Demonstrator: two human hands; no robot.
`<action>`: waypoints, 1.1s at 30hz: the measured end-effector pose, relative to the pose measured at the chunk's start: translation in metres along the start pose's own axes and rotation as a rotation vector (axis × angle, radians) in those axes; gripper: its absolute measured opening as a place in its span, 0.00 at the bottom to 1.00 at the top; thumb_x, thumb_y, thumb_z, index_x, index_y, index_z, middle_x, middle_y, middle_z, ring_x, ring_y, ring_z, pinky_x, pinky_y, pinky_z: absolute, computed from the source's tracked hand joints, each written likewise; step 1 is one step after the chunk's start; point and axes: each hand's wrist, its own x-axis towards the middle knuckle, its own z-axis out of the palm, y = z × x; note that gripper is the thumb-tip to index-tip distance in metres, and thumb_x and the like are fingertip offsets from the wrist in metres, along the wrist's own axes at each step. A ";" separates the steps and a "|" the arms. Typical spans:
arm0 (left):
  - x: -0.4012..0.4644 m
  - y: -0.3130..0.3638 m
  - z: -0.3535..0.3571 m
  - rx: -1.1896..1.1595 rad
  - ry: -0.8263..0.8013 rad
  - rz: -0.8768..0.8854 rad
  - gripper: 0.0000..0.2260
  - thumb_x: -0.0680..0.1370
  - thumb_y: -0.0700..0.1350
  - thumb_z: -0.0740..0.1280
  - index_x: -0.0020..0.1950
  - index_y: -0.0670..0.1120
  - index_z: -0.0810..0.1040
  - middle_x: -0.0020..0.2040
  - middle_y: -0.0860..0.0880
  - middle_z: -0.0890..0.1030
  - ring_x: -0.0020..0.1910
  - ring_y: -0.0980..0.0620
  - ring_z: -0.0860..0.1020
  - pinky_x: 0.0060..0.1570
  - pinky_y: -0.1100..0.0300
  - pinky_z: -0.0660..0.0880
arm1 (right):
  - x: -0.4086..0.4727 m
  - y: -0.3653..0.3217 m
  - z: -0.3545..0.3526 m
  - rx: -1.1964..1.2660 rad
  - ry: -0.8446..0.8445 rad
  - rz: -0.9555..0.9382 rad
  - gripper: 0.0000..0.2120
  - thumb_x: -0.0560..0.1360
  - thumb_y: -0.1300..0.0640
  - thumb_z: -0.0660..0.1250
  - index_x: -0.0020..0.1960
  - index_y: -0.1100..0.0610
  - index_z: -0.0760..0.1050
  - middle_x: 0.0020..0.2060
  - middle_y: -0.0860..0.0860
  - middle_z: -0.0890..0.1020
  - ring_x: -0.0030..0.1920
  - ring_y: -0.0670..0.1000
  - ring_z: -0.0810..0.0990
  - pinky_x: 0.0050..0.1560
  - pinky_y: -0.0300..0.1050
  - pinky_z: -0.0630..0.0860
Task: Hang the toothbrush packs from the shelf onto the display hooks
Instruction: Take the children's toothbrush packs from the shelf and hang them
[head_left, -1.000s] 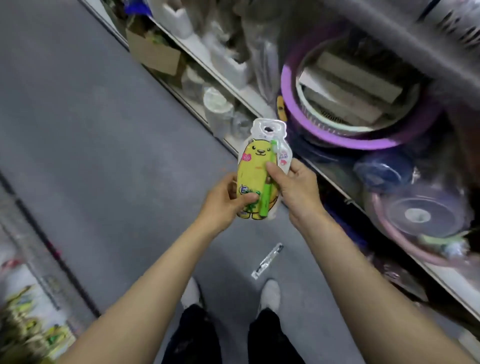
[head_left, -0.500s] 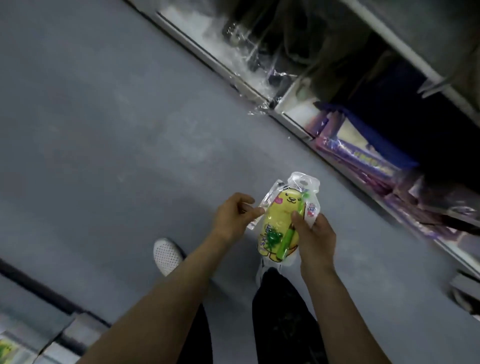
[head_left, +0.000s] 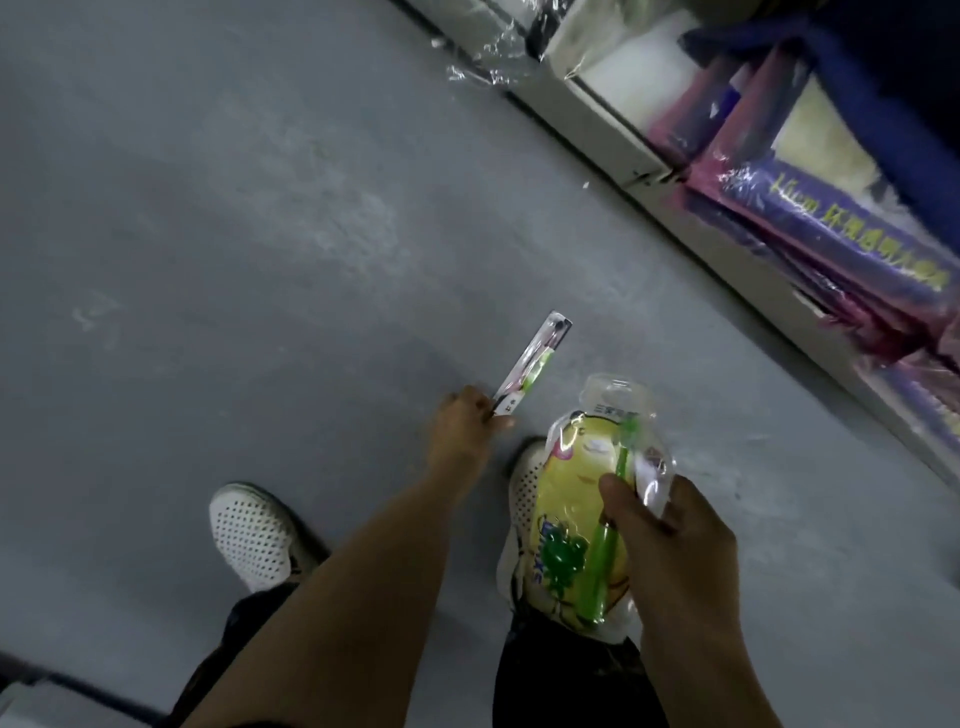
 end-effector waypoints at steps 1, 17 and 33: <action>0.008 -0.005 0.008 0.028 0.012 -0.011 0.15 0.70 0.53 0.76 0.50 0.46 0.79 0.47 0.45 0.81 0.49 0.44 0.80 0.45 0.56 0.73 | 0.002 0.001 -0.002 -0.003 0.001 0.009 0.05 0.72 0.53 0.75 0.40 0.51 0.81 0.35 0.48 0.85 0.41 0.51 0.84 0.45 0.51 0.79; 0.018 -0.020 0.018 0.291 0.237 0.099 0.12 0.77 0.48 0.64 0.57 0.44 0.78 0.55 0.42 0.78 0.55 0.40 0.77 0.49 0.48 0.74 | 0.009 -0.006 0.012 -0.019 -0.103 0.055 0.04 0.73 0.54 0.75 0.46 0.46 0.84 0.40 0.49 0.87 0.45 0.54 0.86 0.52 0.63 0.82; -0.091 -0.013 -0.130 -0.588 0.168 -0.017 0.18 0.76 0.42 0.72 0.64 0.45 0.74 0.49 0.44 0.80 0.45 0.42 0.80 0.48 0.46 0.79 | -0.065 -0.023 0.045 -0.024 -0.123 -0.040 0.05 0.74 0.55 0.75 0.47 0.55 0.81 0.42 0.52 0.86 0.47 0.55 0.86 0.52 0.62 0.82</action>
